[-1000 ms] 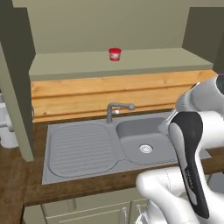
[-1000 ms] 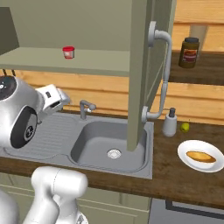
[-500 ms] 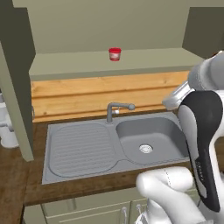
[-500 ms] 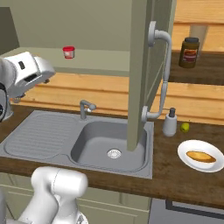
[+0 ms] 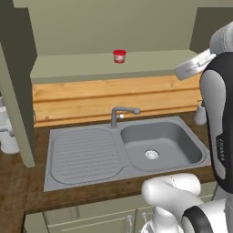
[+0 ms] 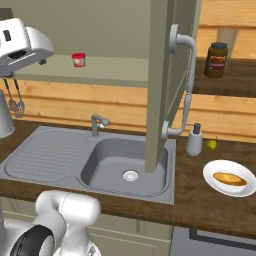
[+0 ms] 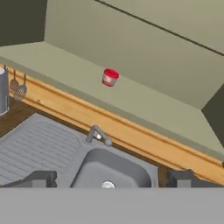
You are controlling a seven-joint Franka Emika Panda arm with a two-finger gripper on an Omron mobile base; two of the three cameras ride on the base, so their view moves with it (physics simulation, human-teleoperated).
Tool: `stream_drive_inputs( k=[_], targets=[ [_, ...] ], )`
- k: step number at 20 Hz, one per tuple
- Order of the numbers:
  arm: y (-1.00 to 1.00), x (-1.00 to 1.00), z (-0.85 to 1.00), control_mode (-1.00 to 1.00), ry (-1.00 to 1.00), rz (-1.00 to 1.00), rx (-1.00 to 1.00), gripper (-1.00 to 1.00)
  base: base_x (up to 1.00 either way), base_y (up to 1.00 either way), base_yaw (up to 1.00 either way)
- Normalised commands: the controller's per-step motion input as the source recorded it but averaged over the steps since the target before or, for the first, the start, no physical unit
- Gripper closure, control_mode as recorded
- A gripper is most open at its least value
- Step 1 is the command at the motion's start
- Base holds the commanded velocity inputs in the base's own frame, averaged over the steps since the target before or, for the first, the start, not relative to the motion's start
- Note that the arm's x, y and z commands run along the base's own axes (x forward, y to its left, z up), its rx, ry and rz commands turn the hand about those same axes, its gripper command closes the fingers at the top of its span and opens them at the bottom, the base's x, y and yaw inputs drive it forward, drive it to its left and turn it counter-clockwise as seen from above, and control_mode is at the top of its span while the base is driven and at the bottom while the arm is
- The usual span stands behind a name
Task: From the different types of pastries on the counter, select a croissant and place it on the cutting board. Then retrieve a jar of jam from the cabinet and place it alongside the croissant on the cutting board.
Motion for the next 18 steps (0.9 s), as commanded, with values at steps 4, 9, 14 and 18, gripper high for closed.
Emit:
stream_drive_inputs(
  k=[4, 9, 14, 18],
  targets=[
    [-0.06, 0.35, -0.01, -1.00, 0.00, -0.10, 0.20, -1.00, 0.00, 0.00, 0.00],
    [-0.09, 0.40, -0.10, -1.00, -0.01, -0.20, 0.20, -1.00, 0.00, 0.00, 0.00],
    [0.15, 0.10, -0.49, -1.00, -0.23, -0.19, 0.08, -1.00, 0.00, 0.00, 0.00],
    [-0.12, -0.08, -0.36, -1.00, -0.42, 0.00, 0.31, -1.00, 0.00, 0.00, 0.00]
  ],
)
